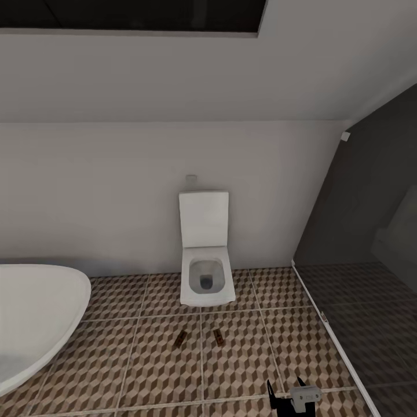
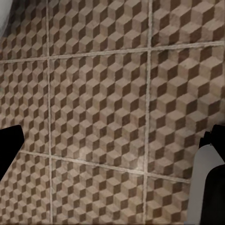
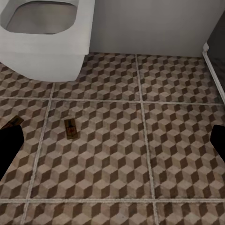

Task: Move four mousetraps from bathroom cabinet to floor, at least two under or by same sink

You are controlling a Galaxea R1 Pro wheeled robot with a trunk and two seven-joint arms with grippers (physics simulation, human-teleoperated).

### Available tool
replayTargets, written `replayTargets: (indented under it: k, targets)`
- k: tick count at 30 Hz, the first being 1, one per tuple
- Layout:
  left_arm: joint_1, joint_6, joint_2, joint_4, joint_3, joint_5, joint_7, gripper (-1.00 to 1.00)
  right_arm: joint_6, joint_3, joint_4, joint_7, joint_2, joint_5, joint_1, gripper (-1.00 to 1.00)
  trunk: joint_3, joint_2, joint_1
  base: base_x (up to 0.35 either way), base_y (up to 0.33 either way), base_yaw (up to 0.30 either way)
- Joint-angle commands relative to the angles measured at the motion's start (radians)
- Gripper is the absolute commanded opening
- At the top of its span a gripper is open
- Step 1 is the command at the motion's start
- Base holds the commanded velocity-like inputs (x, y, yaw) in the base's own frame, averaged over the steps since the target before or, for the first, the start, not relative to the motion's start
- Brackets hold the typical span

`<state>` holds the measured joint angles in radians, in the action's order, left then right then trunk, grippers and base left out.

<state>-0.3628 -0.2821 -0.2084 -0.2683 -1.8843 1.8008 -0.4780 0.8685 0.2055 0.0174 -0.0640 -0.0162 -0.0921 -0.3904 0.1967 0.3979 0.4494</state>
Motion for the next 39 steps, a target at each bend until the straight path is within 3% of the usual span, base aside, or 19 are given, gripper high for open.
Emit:
replayTargets:
  k: [1, 15, 24, 29, 33, 39]
  targets:
    - [0.004, -0.010, -0.002, -0.005, -0.009, 0.008, -0.005, 1.00, 0.003, 0.009, -0.001, -0.002, 0.000, -0.009, -0.001, 1.00, 0.002, 0.002, 0.001, 0.000, 0.000, 0.000]
    - [0.026, -0.019, 0.003, 0.003, -0.009, 0.009, 0.120, 1.00, 0.002, 0.008, -0.001, -0.002, 0.000, -0.009, -0.001, 1.00, 0.002, 0.002, 0.001, 0.000, 0.000, 0.000]
    - [0.027, -0.020, 0.055, 0.062, -0.009, 0.009, 0.128, 1.00, -0.015, 0.009, -0.002, -0.002, 0.001, -0.010, 0.007, 1.00, 0.002, 0.002, 0.001, 0.000, 0.000, 0.000]
    - [0.027, -0.023, 0.068, 0.089, -0.009, 0.008, 0.128, 1.00, -0.083, 0.008, -0.002, 0.001, 0.002, -0.010, 0.060, 1.00, 0.002, 0.002, 0.001, 0.000, 0.000, 0.000]
    - [0.027, -0.024, 0.073, 0.100, -0.009, 0.008, 0.128, 1.00, -0.158, 0.008, -0.002, 0.006, 0.016, -0.011, 0.148, 1.00, 0.002, 0.002, 0.001, 0.000, 0.000, 0.000]
    - [0.027, -0.025, 0.075, 0.103, -0.009, 0.008, 0.127, 1.00, -0.182, 0.008, -0.002, 0.007, 0.027, -0.011, 0.223, 1.00, 0.002, 0.002, 0.001, 0.000, 0.000, 0.000]
